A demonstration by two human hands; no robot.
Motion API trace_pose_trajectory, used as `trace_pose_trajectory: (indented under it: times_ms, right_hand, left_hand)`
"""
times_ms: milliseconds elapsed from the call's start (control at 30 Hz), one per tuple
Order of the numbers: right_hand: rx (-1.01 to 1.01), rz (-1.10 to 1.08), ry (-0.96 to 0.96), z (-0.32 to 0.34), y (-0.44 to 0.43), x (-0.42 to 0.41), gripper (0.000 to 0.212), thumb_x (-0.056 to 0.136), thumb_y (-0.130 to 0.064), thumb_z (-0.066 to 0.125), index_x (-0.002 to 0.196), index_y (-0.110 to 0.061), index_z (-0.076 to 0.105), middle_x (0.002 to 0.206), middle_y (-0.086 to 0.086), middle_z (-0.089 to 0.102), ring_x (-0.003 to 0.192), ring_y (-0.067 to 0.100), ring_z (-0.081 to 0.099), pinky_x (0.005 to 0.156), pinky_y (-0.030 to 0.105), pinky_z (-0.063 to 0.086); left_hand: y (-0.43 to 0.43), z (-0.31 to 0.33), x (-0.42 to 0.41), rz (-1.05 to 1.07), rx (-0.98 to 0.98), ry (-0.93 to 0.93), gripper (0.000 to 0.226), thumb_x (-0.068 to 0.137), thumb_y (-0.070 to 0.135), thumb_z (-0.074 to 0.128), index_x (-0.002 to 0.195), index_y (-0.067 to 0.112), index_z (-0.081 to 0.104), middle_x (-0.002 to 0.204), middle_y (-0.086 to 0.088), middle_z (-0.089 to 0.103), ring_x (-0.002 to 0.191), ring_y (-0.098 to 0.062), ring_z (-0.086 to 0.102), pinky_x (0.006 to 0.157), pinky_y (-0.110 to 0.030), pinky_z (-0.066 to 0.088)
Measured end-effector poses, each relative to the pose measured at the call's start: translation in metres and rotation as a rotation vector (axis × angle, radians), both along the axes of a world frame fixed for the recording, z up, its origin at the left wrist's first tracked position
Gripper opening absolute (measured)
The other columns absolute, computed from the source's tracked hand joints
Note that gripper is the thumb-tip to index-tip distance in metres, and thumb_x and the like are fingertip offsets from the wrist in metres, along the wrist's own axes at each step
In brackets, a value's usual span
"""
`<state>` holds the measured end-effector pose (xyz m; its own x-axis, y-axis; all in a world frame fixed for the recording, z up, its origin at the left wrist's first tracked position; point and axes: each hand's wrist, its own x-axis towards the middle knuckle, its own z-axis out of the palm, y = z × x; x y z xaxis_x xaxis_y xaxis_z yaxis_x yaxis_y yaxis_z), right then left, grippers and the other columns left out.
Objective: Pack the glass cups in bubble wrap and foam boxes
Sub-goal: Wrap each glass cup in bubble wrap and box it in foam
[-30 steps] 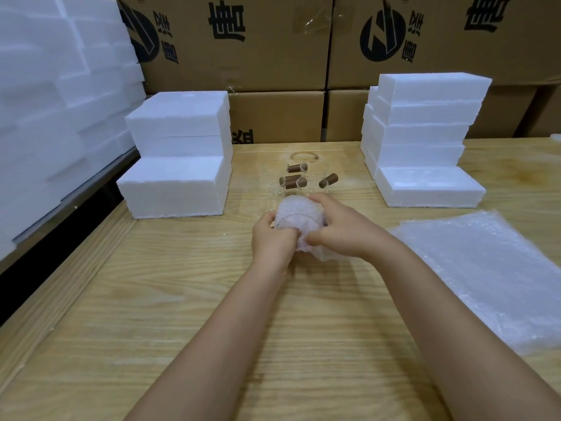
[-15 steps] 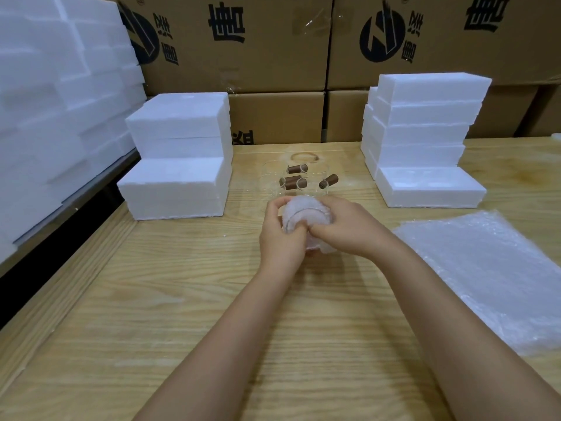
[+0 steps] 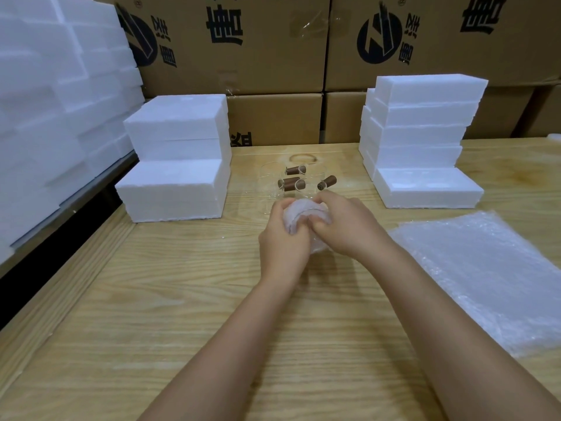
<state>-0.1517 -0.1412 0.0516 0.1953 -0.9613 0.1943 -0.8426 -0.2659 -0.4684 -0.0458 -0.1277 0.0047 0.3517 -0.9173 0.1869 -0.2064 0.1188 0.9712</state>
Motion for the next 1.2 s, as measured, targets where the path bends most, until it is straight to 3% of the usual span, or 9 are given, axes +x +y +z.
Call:
trace_pose_trajectory:
  times_ms: [233, 333, 433, 533, 700, 833, 933, 1100, 1200]
  right_hand:
    - [0.158, 0.075, 0.004, 0.003, 0.003, 0.0, 0.043, 0.083, -0.022, 0.055, 0.125, -0.021, 0.049, 0.108, 0.003, 0.062, 0.097, 0.024, 0.056, 0.073, 0.032, 0.044]
    - [0.207, 0.026, -0.066, 0.001, -0.003, -0.009, 0.041, 0.082, -0.015, 0.056, 0.123, -0.019, 0.053, 0.104, 0.004, 0.061, 0.095, 0.025, 0.057, 0.078, 0.035, 0.05]
    - [0.32, 0.019, -0.23, 0.001, -0.009, -0.022, 0.024, 0.08, -0.01, 0.059, 0.104, -0.014, 0.061, 0.092, 0.006, 0.062, 0.083, 0.024, 0.059, 0.067, 0.031, 0.047]
    - [0.372, 0.04, -0.312, -0.001, -0.012, -0.029, 0.008, 0.08, -0.01, 0.061, 0.087, -0.015, 0.063, 0.082, 0.005, 0.061, 0.072, 0.02, 0.057, 0.061, 0.027, 0.044]
    - [0.359, 0.108, -0.485, -0.01, -0.016, -0.031, 0.026, 0.087, -0.046, 0.061, 0.105, -0.027, 0.064, 0.093, -0.006, 0.064, 0.078, 0.007, 0.061, 0.06, 0.019, 0.045]
    - [0.197, 0.125, -0.727, -0.027, -0.018, -0.025, 0.02, 0.096, -0.038, 0.051, 0.104, -0.026, 0.065, 0.102, -0.004, 0.064, 0.094, 0.015, 0.062, 0.08, 0.027, 0.053]
    - [0.181, 0.165, -0.694, -0.044, -0.019, -0.02, 0.022, 0.098, -0.025, 0.051, 0.116, -0.027, 0.064, 0.117, -0.004, 0.063, 0.108, 0.013, 0.059, 0.093, 0.022, 0.046]
    - [0.185, 0.214, -0.644, -0.052, -0.02, -0.013, 0.031, 0.099, -0.03, 0.048, 0.128, -0.024, 0.058, 0.125, -0.012, 0.058, 0.116, 0.002, 0.051, 0.09, 0.008, 0.036]
    - [0.076, 0.052, -0.638, -0.05, -0.024, -0.02, 0.033, 0.098, -0.034, 0.048, 0.129, -0.026, 0.056, 0.128, -0.013, 0.054, 0.116, 0.002, 0.046, 0.092, 0.019, 0.034]
  left_hand:
    - [-0.001, -0.001, 0.007, -0.021, 0.038, 0.03, 0.026, 0.079, 0.017, 0.057, 0.083, 0.043, 0.059, 0.079, 0.016, 0.066, 0.074, -0.002, 0.062, 0.058, -0.016, 0.048]
    - [0.004, -0.006, 0.013, -0.364, -0.08, -0.02, 0.046, 0.074, 0.038, 0.063, 0.118, 0.045, 0.052, 0.119, 0.014, 0.061, 0.106, 0.004, 0.059, 0.085, -0.014, 0.048]
    - [0.007, -0.009, 0.021, -0.573, -0.158, -0.289, 0.084, 0.07, 0.047, 0.073, 0.142, 0.045, 0.028, 0.15, 0.009, 0.033, 0.138, -0.008, 0.035, 0.111, -0.032, 0.035]
    - [0.004, -0.009, 0.025, -0.49, -0.245, -0.501, 0.083, 0.07, 0.031, 0.079, 0.141, 0.026, 0.038, 0.141, 0.007, 0.046, 0.13, -0.01, 0.043, 0.107, -0.036, 0.039]
    - [-0.002, -0.009, 0.042, -0.318, -0.156, -0.458, 0.067, 0.064, 0.04, 0.084, 0.121, 0.029, 0.051, 0.112, 0.013, 0.062, 0.103, -0.002, 0.057, 0.082, -0.019, 0.049]
    - [-0.007, -0.014, 0.052, -0.162, 0.047, -0.388, 0.067, 0.06, 0.051, 0.084, 0.114, 0.033, 0.049, 0.108, 0.014, 0.061, 0.105, -0.011, 0.06, 0.088, -0.03, 0.052]
    - [-0.009, -0.016, 0.059, -0.105, 0.135, -0.449, 0.076, 0.055, 0.062, 0.077, 0.118, 0.03, 0.047, 0.115, 0.005, 0.062, 0.115, -0.022, 0.056, 0.096, -0.042, 0.048]
    - [-0.01, -0.015, 0.061, -0.098, 0.177, -0.482, 0.079, 0.056, 0.061, 0.072, 0.122, 0.027, 0.045, 0.117, 0.003, 0.064, 0.115, -0.025, 0.056, 0.099, -0.044, 0.045]
    - [-0.014, -0.017, 0.062, -0.058, 0.169, -0.489, 0.078, 0.066, 0.055, 0.08, 0.127, 0.025, 0.042, 0.123, 0.0, 0.062, 0.116, -0.028, 0.055, 0.099, -0.044, 0.045]
